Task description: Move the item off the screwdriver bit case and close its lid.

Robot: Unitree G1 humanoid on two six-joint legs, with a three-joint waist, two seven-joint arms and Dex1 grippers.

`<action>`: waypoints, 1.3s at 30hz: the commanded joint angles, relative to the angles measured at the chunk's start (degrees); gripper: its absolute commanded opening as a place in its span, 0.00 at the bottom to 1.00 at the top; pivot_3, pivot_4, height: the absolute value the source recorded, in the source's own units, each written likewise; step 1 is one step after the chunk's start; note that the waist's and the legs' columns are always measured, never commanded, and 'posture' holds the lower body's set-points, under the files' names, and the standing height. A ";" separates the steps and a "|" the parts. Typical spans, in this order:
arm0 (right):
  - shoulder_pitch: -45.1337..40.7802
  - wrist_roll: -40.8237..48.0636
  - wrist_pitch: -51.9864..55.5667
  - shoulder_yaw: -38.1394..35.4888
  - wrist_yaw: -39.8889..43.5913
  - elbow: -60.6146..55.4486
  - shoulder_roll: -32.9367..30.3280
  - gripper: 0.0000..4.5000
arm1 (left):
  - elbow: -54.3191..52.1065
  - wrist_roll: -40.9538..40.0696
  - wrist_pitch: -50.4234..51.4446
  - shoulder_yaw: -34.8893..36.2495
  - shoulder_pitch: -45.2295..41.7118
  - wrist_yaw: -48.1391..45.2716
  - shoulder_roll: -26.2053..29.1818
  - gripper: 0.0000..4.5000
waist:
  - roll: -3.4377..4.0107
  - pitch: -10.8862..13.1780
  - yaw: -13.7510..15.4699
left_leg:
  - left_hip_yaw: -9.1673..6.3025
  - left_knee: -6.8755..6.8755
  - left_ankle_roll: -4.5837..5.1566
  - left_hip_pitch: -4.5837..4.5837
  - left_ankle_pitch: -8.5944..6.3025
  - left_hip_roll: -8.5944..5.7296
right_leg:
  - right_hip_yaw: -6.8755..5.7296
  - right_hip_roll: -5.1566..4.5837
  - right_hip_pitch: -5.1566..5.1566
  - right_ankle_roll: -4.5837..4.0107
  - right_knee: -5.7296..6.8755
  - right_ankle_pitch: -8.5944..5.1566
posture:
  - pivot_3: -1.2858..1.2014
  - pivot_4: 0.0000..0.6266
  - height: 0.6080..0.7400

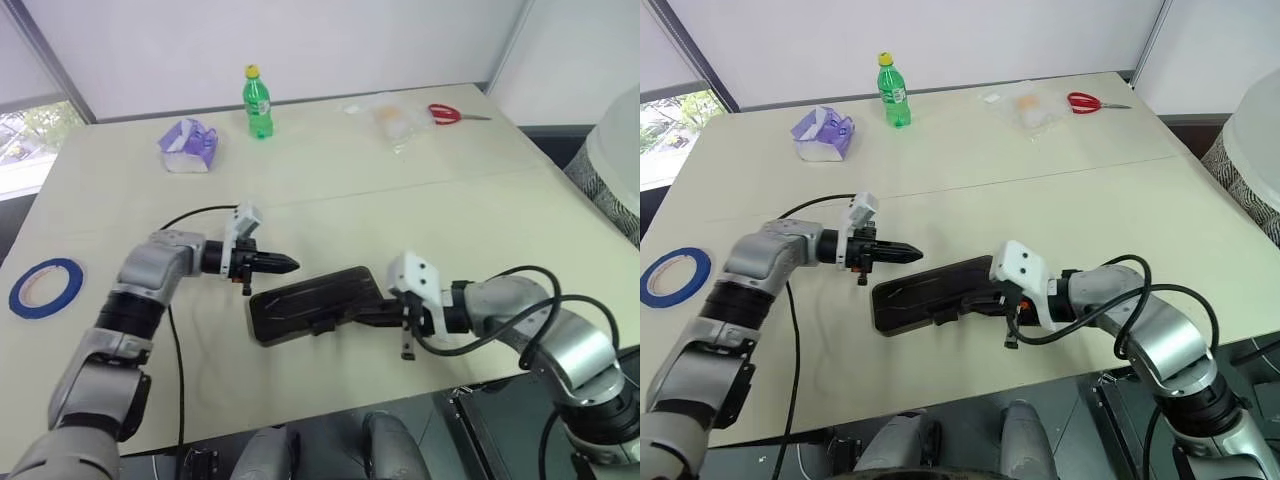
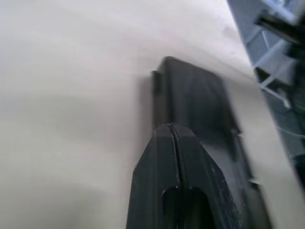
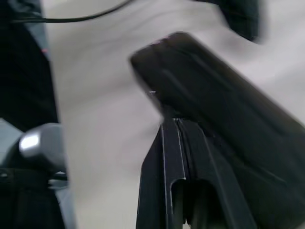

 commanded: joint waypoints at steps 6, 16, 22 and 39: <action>-0.66 -3.19 -2.61 7.96 -2.82 2.03 1.34 0.01 | 8.71 7.45 -9.09 -1.24 -3.91 1.65 -6.01 0.00 | -0.11 0.06 -0.02 | 0.00 0.01 0.00 -0.03 0.00 0.00 | 0.00 0.00 -0.03 0.00 0.00 0.00 | 0.52 0.24 1.00; -1.57 -9.15 -7.95 11.15 -5.61 9.14 3.90 0.01 | 10.81 10.32 -12.61 -1.01 -3.30 2.24 -9.03 0.00 | -0.13 0.08 -0.03 | 0.00 0.01 0.00 -0.03 0.00 -0.01 | -0.01 0.00 -0.04 0.01 0.01 0.00 | 0.52 0.24 1.00; -1.88 -10.47 -8.36 11.86 -6.59 10.11 5.69 0.01 | 10.71 11.01 -13.55 -1.13 -2.37 2.34 -9.73 0.00 | -0.13 0.08 -0.07 | -0.01 0.02 0.00 -0.04 0.00 -0.01 | -0.01 0.00 -0.04 0.01 0.01 0.00 | 0.52 0.24 1.00; -1.58 -17.09 -10.73 13.81 -11.07 11.26 8.24 0.01 | 10.96 13.22 -15.43 -2.86 0.16 0.95 -11.12 0.00 | -0.12 0.06 -0.11 | 0.00 0.02 0.00 0.11 0.00 0.00 | 0.00 0.03 0.05 0.01 0.07 0.00 | 0.52 0.24 1.00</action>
